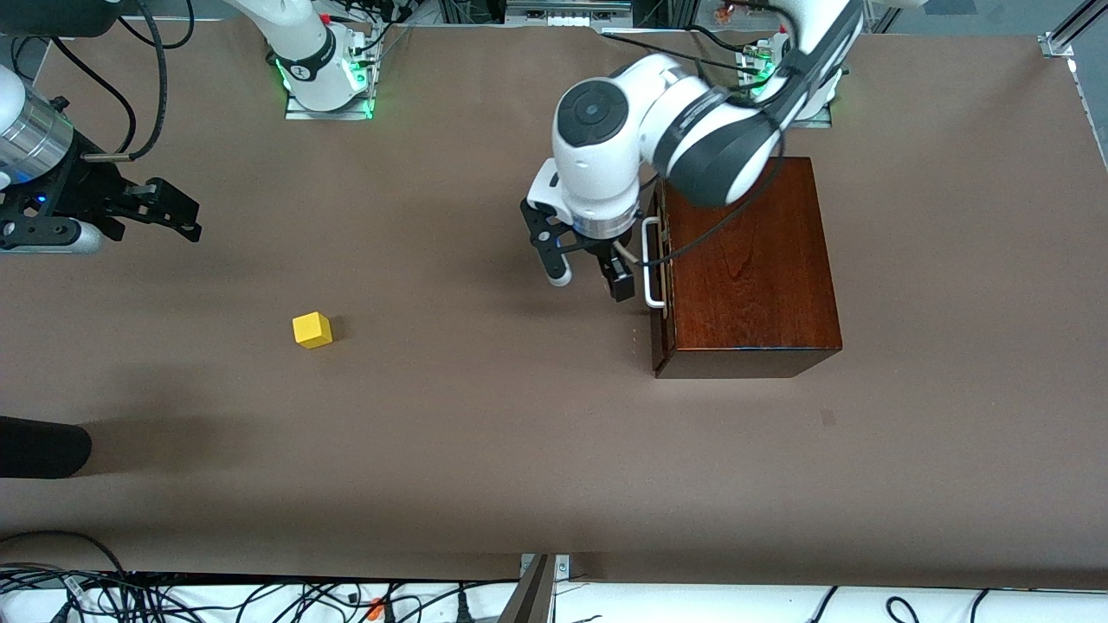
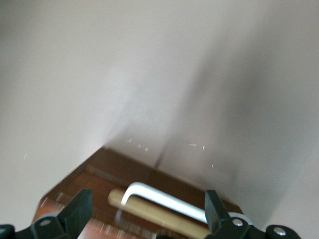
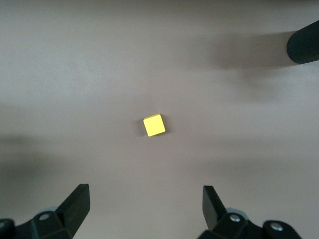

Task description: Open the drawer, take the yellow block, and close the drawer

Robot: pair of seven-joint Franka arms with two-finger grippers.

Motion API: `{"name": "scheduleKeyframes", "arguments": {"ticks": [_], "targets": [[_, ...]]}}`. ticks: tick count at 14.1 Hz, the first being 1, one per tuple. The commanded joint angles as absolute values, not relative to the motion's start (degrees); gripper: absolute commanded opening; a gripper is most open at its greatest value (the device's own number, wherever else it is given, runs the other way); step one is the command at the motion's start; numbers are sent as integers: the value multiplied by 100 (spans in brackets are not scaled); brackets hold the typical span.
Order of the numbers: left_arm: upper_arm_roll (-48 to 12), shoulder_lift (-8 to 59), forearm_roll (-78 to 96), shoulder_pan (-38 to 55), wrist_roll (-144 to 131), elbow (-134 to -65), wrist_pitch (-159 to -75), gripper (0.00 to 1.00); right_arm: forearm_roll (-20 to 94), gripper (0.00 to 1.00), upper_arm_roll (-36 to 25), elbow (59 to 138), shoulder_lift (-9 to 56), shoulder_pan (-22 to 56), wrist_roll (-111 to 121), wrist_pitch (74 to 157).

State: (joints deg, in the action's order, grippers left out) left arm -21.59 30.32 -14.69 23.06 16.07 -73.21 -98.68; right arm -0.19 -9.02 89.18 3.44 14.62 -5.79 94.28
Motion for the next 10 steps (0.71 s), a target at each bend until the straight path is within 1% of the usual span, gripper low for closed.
{"name": "scheduleKeyframes", "arguments": {"ticks": [1, 3, 6, 10], "targets": [[-2153, 2743, -1169, 1742, 1161, -6997, -9301, 100, 79, 100, -923, 8763, 396, 1450, -483, 9299], [-2162, 2401, -1021, 1242, 638, -6978, -9045, 100, 88, 100, -958, 8763, 396, 1450, -483, 9299], [-2127, 2066, -853, 846, -1742, -7014, -8703, 100, 88, 100, -967, 8763, 396, 1450, -483, 9308], [-2179, 1776, -748, 205, -2206, -7084, -8333, 100, 88, 100, -967, 8763, 396, 1450, -483, 9308]]}}
